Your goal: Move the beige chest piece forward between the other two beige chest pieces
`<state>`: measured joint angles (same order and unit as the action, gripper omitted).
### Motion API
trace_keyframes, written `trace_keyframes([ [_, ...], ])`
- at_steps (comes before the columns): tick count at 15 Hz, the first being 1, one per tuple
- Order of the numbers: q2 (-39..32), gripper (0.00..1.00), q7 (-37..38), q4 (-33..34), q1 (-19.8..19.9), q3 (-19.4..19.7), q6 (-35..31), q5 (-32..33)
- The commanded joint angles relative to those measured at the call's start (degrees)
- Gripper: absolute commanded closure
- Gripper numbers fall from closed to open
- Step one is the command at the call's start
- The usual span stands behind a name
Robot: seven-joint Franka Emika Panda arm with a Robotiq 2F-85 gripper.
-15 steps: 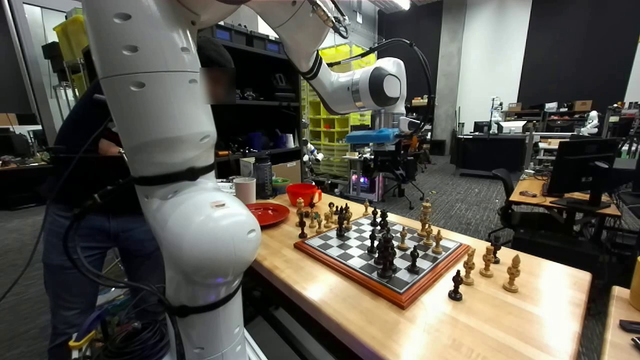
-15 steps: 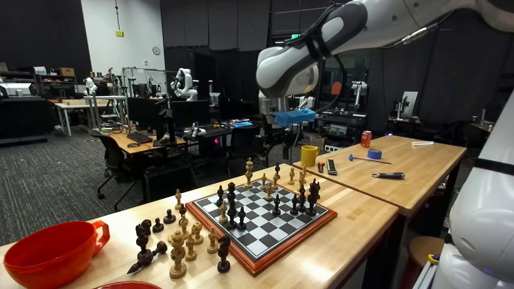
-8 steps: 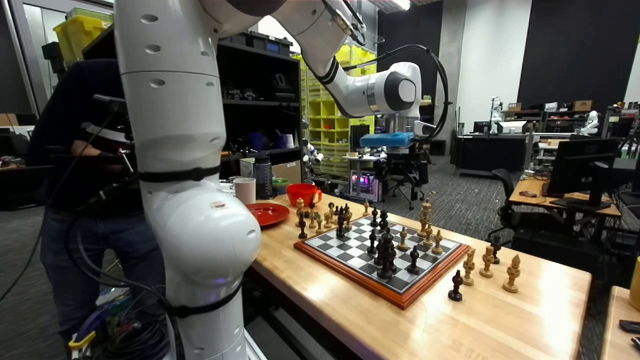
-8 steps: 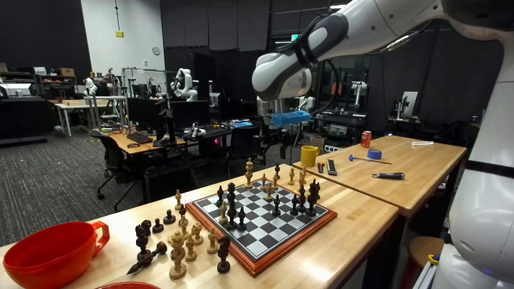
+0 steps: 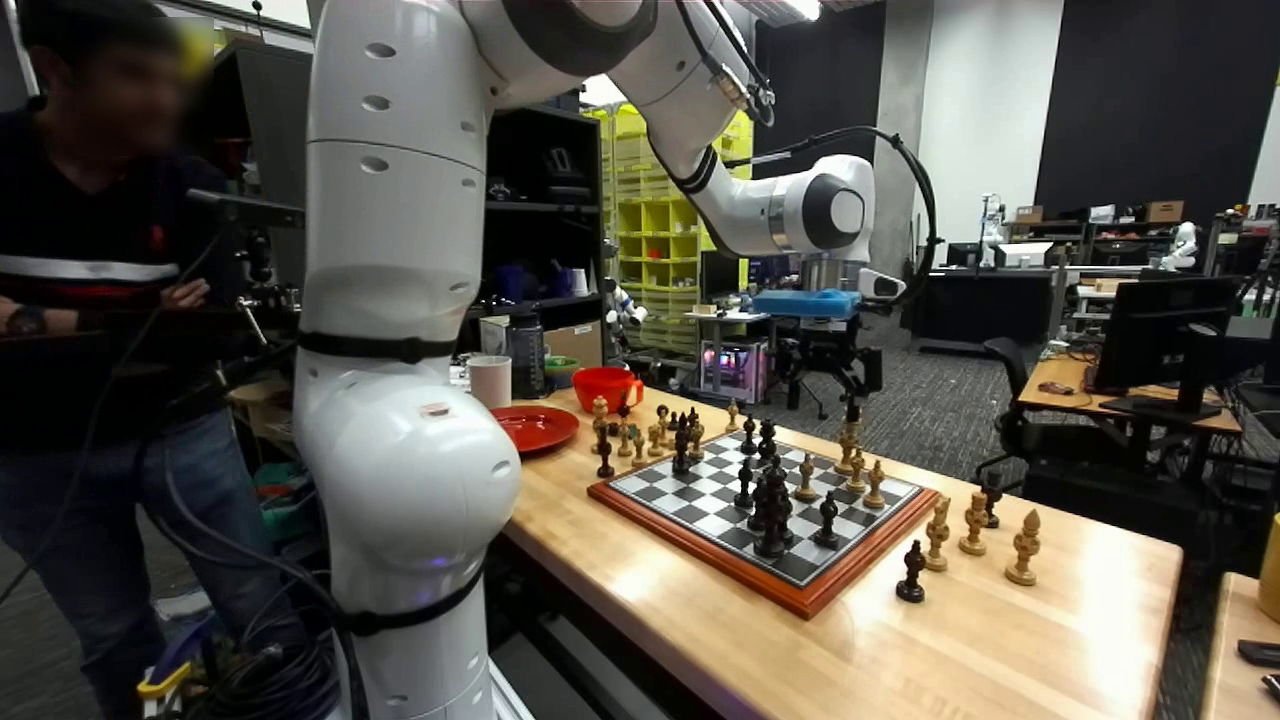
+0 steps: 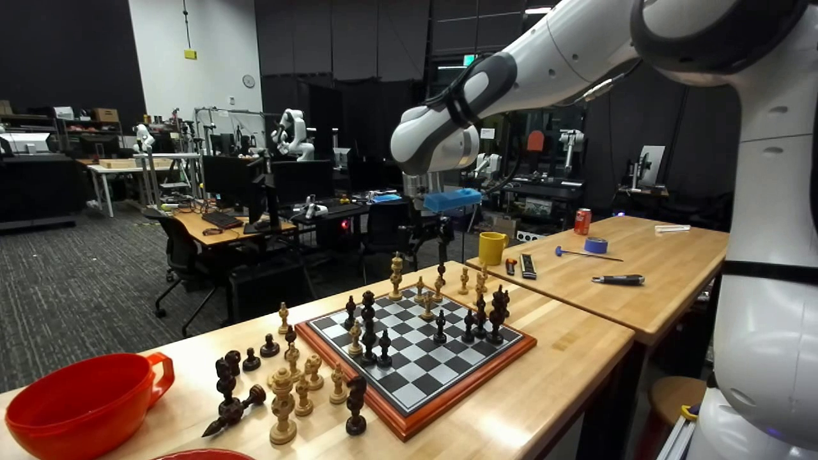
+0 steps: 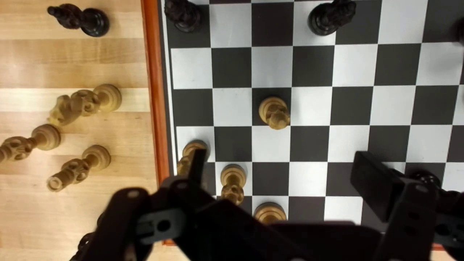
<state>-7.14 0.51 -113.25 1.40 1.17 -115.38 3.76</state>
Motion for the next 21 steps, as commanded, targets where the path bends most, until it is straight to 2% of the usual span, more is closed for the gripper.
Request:
trace_keyframes([
  [1,-3.40,0.00,-2.50,4.13,0.53,0.30,0.94,-1.22],
  [20,-14.57,0.00,-6.25,13.44,2.01,0.48,1.95,-1.15],
  [21,-14.94,0.25,-6.52,13.69,2.08,0.42,1.85,-1.24],
])
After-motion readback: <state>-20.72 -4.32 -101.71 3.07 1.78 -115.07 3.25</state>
